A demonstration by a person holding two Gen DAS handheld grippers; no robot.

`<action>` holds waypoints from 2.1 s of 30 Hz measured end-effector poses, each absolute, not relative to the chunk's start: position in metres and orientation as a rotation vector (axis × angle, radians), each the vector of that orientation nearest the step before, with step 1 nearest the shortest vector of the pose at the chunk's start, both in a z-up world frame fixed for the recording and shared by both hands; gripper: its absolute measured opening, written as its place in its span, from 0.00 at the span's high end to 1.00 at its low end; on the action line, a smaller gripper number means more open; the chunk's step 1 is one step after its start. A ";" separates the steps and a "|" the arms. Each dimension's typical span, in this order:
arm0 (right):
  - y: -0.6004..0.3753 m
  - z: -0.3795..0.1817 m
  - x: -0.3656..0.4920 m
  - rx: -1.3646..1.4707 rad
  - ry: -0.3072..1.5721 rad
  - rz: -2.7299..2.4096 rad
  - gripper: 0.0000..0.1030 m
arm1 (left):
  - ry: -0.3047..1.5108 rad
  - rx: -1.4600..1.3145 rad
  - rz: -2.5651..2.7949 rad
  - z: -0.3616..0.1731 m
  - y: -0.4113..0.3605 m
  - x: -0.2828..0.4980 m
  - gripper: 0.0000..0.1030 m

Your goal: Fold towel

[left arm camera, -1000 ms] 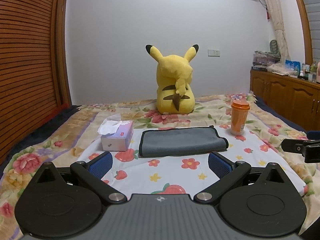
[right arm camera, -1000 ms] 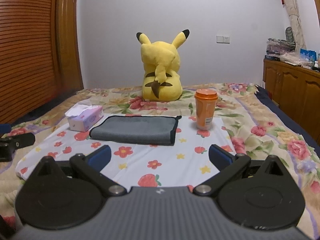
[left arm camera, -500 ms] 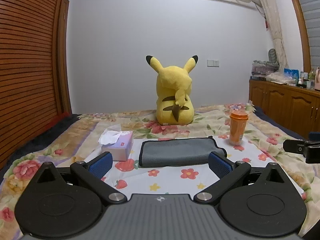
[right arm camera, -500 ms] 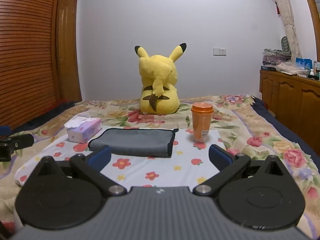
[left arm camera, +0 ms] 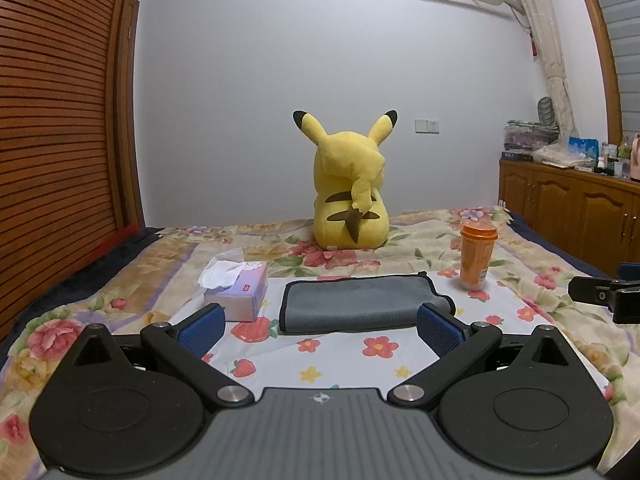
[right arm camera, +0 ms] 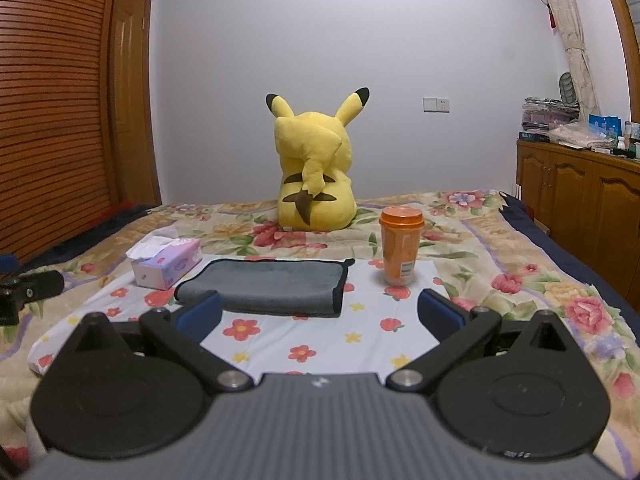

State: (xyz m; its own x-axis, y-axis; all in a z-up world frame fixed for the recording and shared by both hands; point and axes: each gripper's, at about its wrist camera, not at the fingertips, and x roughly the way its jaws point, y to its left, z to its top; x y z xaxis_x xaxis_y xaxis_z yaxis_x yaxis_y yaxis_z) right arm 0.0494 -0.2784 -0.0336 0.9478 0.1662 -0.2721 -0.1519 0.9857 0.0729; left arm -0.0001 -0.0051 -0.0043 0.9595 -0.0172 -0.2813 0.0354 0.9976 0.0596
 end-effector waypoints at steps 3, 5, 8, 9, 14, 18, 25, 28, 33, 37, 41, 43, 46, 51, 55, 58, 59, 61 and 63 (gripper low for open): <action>-0.278 -0.034 0.049 0.051 0.281 0.162 0.00 | 0.284 0.065 -0.026 -0.004 -0.005 0.000 0.00; -0.278 -0.034 0.049 0.051 0.281 0.162 0.00 | 0.285 0.065 -0.027 -0.004 -0.005 0.000 0.00; -0.278 -0.034 0.049 0.051 0.281 0.161 0.00 | 0.284 0.065 -0.027 -0.004 -0.005 0.000 0.00; -0.278 -0.034 0.049 0.051 0.281 0.162 0.00 | 0.285 0.065 -0.027 -0.004 -0.005 0.000 0.00; -0.278 -0.034 0.049 0.051 0.280 0.162 0.00 | 0.286 0.064 -0.022 -0.005 -0.004 0.001 0.00; -0.278 -0.034 0.049 0.051 0.281 0.162 0.00 | 0.290 0.062 -0.021 -0.007 -0.002 0.003 0.00; -0.278 -0.034 0.049 0.051 0.280 0.162 0.00 | 0.290 0.062 -0.021 -0.007 -0.002 0.003 0.00; -0.278 -0.034 0.049 0.052 0.280 0.162 0.00 | 0.289 0.063 -0.021 -0.007 -0.002 0.003 0.00; -0.278 -0.034 0.049 0.052 0.280 0.161 0.00 | 0.289 0.066 -0.020 -0.007 -0.002 0.003 0.00; -0.279 -0.034 0.049 0.052 0.279 0.162 0.00 | 0.289 0.066 -0.020 -0.007 -0.002 0.003 0.00; -0.278 -0.034 0.049 0.052 0.279 0.162 0.00 | 0.289 0.066 -0.020 -0.007 -0.002 0.003 0.00; -0.279 -0.034 0.049 0.052 0.279 0.162 0.00 | 0.289 0.065 -0.021 -0.007 -0.002 0.003 0.00; -0.279 -0.034 0.049 0.053 0.279 0.162 0.00 | 0.288 0.067 -0.023 -0.006 -0.003 0.003 0.00; -0.279 -0.034 0.049 0.053 0.279 0.162 0.00 | 0.287 0.069 -0.023 -0.006 -0.003 0.003 0.00; -0.279 -0.034 0.049 0.054 0.278 0.162 0.00 | 0.286 0.069 -0.022 -0.006 -0.003 0.003 0.00; -0.279 -0.034 0.049 0.053 0.279 0.162 0.00 | 0.286 0.069 -0.022 -0.006 -0.003 0.003 0.00; -0.279 -0.034 0.048 0.053 0.279 0.162 0.00 | 0.286 0.069 -0.022 -0.006 -0.003 0.003 0.00; -0.279 -0.034 0.049 0.053 0.279 0.162 0.00 | 0.287 0.069 -0.023 -0.006 -0.003 0.003 0.00; -0.279 -0.034 0.049 0.053 0.278 0.162 0.00 | 0.286 0.070 -0.023 -0.006 -0.004 0.003 0.00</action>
